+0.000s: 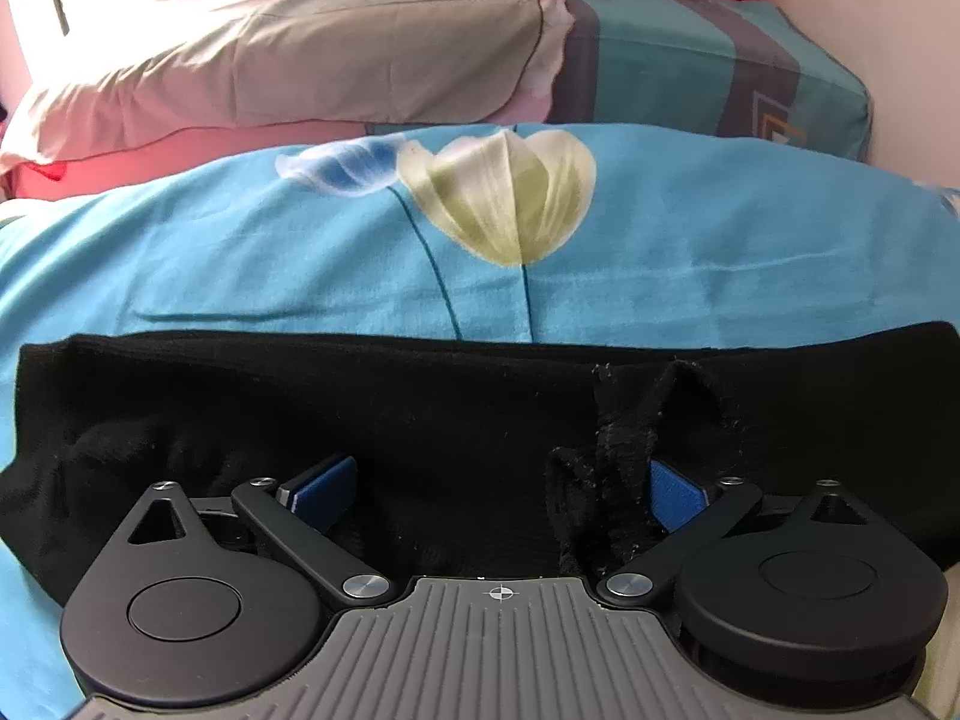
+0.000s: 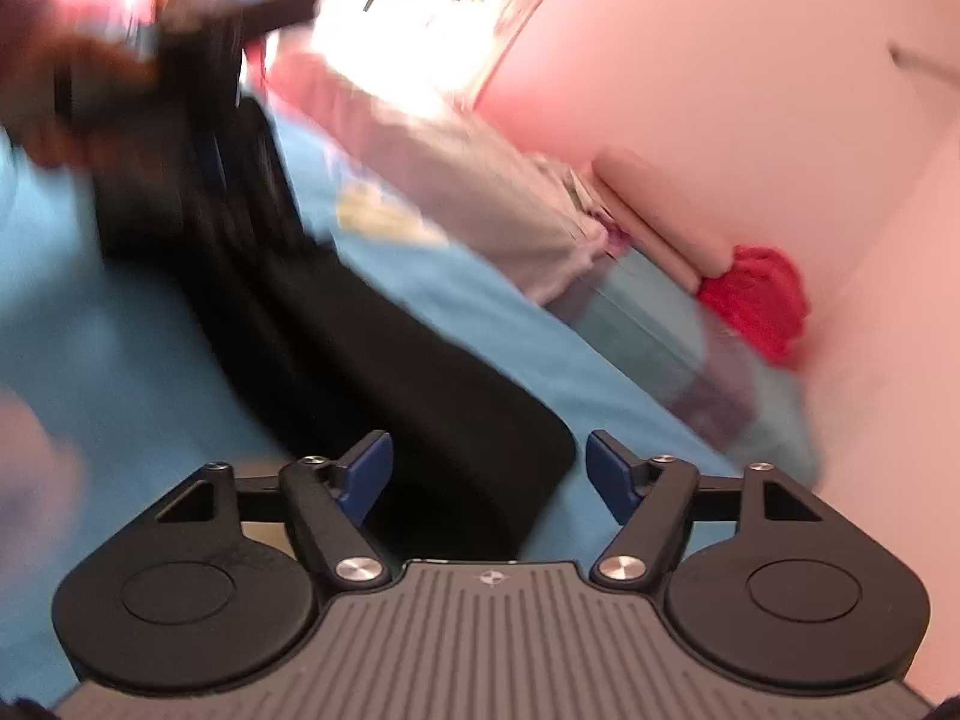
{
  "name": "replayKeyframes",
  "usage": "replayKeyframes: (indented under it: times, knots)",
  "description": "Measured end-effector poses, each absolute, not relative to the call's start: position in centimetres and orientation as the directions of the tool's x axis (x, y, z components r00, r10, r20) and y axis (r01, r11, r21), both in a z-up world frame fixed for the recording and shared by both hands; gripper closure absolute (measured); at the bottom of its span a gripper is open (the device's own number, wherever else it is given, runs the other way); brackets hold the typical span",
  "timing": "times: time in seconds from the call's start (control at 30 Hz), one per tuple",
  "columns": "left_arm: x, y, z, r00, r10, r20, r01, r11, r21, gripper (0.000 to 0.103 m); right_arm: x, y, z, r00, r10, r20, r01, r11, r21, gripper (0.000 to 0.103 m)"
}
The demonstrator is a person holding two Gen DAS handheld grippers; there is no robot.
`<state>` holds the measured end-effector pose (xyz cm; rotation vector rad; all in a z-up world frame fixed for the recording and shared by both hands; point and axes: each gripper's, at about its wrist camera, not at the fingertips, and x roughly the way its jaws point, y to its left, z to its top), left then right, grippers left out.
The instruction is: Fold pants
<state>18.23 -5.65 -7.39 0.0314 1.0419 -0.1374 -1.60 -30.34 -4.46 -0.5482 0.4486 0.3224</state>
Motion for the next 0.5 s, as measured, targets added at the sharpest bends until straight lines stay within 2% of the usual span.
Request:
replayKeyframes:
  times: [0.03, 0.07, 0.1, 0.17, 0.27, 0.37, 0.43, 0.5]
  knots:
    - [18.1, -5.6, -7.1, 0.501, -0.102, -0.859, 0.134, 0.99, -0.04, 0.0, -1.3, -30.2, -3.6, 0.845, 0.205, -0.493, -0.412, 0.838, -0.359, 0.028]
    - [18.0, -5.6, -6.9, 0.504, -0.107, -0.857, 0.14, 0.989, -0.041, 0.0, -1.2, -29.9, -2.7, 0.834, 0.233, -0.5, -0.412, 0.865, -0.285, 0.035]
    - [18.0, -5.6, -6.7, 0.505, -0.114, -0.856, 0.146, 0.988, -0.045, 0.0, -0.3, -29.7, -2.2, 0.826, 0.249, -0.506, -0.407, 0.884, -0.229, 0.05]
    - [17.8, -5.3, -6.4, 0.498, -0.131, -0.857, 0.158, 0.986, -0.059, 0.0, 1.9, -29.0, -1.8, 0.82, 0.243, -0.518, -0.372, 0.914, -0.161, 0.068]
    - [17.7, -5.0, -6.1, 0.484, -0.145, -0.863, 0.174, 0.982, -0.068, 0.0, 4.6, -27.6, -3.0, 0.805, 0.236, -0.543, -0.341, 0.935, -0.099, 0.068]
    - [17.5, -4.5, -6.0, 0.477, -0.136, -0.868, 0.169, 0.984, -0.061, 0.0, 7.7, -25.0, -6.2, 0.719, 0.173, -0.673, -0.37, 0.915, -0.16, 0.068]
    - [17.4, -4.1, -6.0, 0.47, -0.128, -0.873, 0.16, 0.985, -0.059, 0.0, 7.5, -23.7, -6.6, 0.742, 0.133, -0.657, -0.388, 0.884, -0.26, 0.069]
    - [17.2, -3.7, -5.9, 0.473, -0.117, -0.873, 0.154, 0.987, -0.049, 0.0, 7.2, -23.2, -5.6, 0.759, 0.123, -0.639, -0.381, 0.88, -0.283, 0.069]
